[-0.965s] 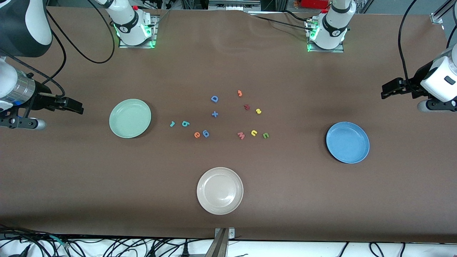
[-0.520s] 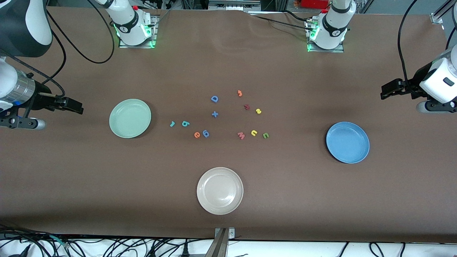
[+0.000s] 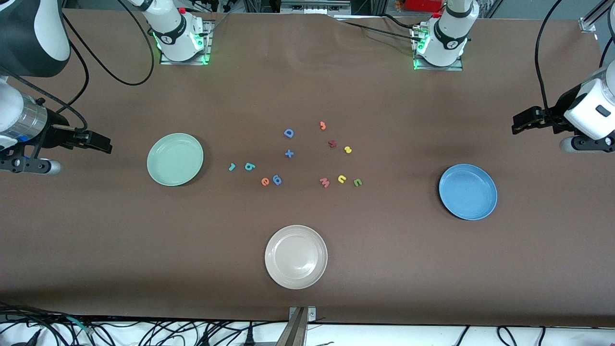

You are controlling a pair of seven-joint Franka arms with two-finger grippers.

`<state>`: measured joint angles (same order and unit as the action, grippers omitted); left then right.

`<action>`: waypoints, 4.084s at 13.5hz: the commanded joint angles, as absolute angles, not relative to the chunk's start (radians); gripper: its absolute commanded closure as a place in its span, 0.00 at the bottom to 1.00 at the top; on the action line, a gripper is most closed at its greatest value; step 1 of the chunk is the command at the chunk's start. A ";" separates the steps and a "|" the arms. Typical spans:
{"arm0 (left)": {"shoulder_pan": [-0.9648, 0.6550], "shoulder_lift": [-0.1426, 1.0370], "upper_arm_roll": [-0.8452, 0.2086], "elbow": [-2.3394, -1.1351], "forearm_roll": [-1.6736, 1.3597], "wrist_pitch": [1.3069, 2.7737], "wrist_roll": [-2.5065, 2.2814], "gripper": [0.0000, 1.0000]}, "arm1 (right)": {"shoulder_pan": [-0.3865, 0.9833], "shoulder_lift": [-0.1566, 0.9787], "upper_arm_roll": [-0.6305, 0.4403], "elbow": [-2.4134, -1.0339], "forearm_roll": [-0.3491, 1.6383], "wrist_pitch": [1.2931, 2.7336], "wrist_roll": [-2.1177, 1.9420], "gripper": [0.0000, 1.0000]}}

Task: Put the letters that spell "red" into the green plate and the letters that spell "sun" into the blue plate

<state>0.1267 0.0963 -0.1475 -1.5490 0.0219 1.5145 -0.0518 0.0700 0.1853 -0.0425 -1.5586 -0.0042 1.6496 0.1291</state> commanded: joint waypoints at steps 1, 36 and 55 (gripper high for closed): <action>0.135 0.091 -0.149 -1.552 -0.002 1.523 -0.026 0.00 | 0.072 0.173 -0.043 -1.566 -0.017 1.640 0.137 0.00; 0.133 0.098 -0.149 -1.551 -0.002 1.523 -0.026 0.00 | 0.072 0.172 -0.041 -1.566 -0.015 1.637 0.132 0.00; 0.078 0.235 -0.149 -1.560 -0.054 1.589 -0.063 0.00 | 0.074 0.189 -0.045 -1.566 -0.011 1.637 0.143 0.01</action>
<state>0.1020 0.2056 -0.1490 -1.5591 -0.0266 1.5779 -0.0542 0.0691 0.1876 -0.0488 -1.5593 -0.0057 1.6426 0.1297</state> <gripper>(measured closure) 0.000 0.004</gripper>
